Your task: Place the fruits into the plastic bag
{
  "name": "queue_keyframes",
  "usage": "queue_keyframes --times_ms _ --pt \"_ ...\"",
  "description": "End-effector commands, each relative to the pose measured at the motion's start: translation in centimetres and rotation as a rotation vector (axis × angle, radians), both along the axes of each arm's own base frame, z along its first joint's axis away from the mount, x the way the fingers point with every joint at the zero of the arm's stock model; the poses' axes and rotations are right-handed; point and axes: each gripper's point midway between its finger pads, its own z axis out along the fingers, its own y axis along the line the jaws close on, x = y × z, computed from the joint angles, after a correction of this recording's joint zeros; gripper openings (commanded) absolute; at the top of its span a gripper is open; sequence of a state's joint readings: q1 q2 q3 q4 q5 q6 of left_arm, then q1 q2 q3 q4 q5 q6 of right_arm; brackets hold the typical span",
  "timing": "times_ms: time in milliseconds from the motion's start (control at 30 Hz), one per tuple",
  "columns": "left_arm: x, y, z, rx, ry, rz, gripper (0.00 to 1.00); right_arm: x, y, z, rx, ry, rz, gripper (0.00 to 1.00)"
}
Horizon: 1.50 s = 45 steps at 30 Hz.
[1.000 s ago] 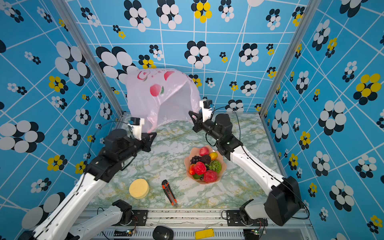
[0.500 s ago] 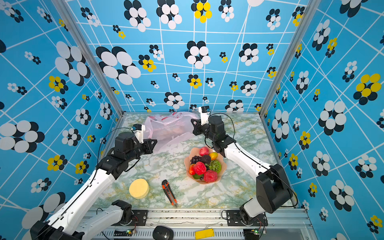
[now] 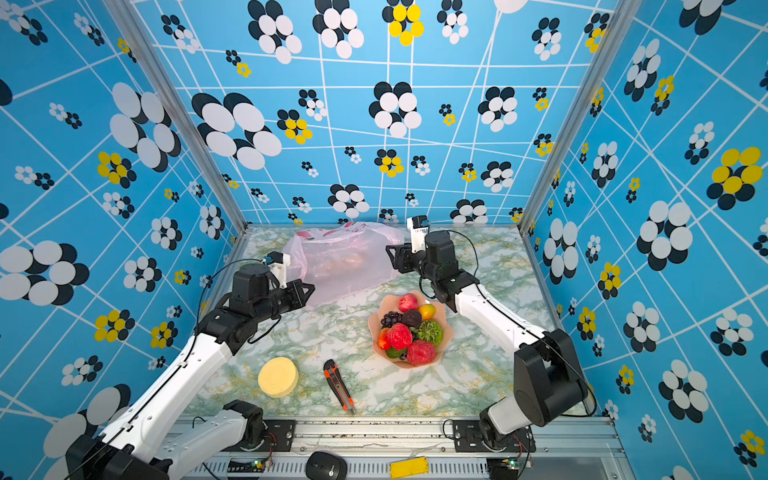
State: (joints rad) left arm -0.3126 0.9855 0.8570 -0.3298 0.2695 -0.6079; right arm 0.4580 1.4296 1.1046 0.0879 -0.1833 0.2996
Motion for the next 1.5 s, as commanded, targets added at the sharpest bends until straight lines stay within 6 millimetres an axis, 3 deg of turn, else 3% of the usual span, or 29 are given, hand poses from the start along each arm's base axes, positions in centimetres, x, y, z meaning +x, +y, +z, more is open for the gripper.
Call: queue_keyframes --times_ms 0,67,267,400,533,733,867,1000,1100,1467 --pt "-1.6 -0.4 -0.5 -0.02 0.026 -0.001 0.0 -4.0 -3.0 1.4 -0.075 0.017 -0.033 0.79" --pt "-1.9 -0.6 -0.7 -0.032 0.023 -0.001 0.0 -6.4 -4.4 1.9 -0.093 0.039 -0.044 0.85" --pt "-2.1 -1.5 -1.6 -0.055 0.053 -0.029 0.0 -13.6 -8.1 1.7 -0.133 0.153 -0.055 0.9" --pt "-2.4 -1.9 -1.8 -0.061 0.064 -0.046 0.0 -17.2 -8.9 0.1 -0.14 0.283 -0.022 0.9" --pt "-2.6 -2.4 -1.6 -0.064 0.071 -0.058 0.0 -19.3 -9.4 -2.3 -0.155 0.401 -0.018 0.9" --pt "-2.1 -4.0 -0.9 -0.048 0.086 -0.093 0.0 -19.4 -8.7 -4.3 -0.134 0.462 -0.02 0.87" --pt "-1.9 -6.4 -0.2 -0.037 0.085 -0.145 0.0 -19.2 -8.5 -7.1 -0.256 0.527 -0.009 0.88" --pt "-2.3 -8.3 0.7 -0.009 0.067 -0.18 0.0 -18.8 -6.7 -9.3 -0.336 0.544 0.043 0.91" --pt "-2.3 -8.6 0.8 0.0 0.063 -0.18 0.0 -18.3 -5.0 -10.2 -0.361 0.543 0.074 0.99" --pt "-2.7 -8.6 0.0 0.002 0.077 -0.192 0.0 -17.6 -1.0 -12.8 -0.524 0.561 0.134 0.99"
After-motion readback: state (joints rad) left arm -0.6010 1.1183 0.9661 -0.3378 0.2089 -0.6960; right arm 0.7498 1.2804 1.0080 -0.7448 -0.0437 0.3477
